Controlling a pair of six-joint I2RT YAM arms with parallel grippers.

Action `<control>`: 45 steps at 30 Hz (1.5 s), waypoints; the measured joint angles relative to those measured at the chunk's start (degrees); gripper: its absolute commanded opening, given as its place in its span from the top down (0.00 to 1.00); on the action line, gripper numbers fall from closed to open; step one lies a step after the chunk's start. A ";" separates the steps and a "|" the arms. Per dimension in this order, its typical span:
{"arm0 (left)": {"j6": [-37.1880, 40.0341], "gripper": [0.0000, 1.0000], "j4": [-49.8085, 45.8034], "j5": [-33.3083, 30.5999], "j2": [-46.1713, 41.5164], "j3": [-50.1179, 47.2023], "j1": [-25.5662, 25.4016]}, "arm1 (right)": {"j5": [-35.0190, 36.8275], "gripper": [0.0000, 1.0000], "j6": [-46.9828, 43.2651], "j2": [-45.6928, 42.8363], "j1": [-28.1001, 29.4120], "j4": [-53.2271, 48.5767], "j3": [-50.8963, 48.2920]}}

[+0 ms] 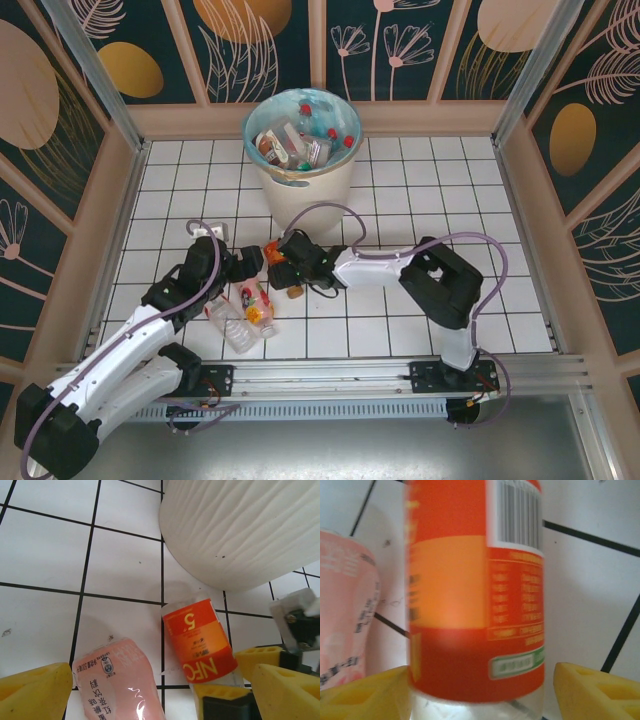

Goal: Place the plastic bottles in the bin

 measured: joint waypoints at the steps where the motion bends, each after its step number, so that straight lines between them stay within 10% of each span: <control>1: -0.02 0.08 0.04 0.00 -0.09 -0.02 0.00 | -0.68 0.32 0.04 0.52 -0.35 -0.13 0.02; 20: 0.02 0.08 1.05 -2.12 -2.27 0.94 0.00 | -5.07 0.69 0.59 -4.72 -2.10 1.40 -7.61; 34: 2.03 0.08 2.56 -12.98 -11.52 2.16 0.00 | -10.58 0.74 -4.52 -26.77 -0.94 8.13 -23.30; 45: 10.82 0.08 4.28 -14.64 -10.38 11.17 0.00 | -14.97 0.76 -13.03 -35.06 -1.79 -0.09 -13.51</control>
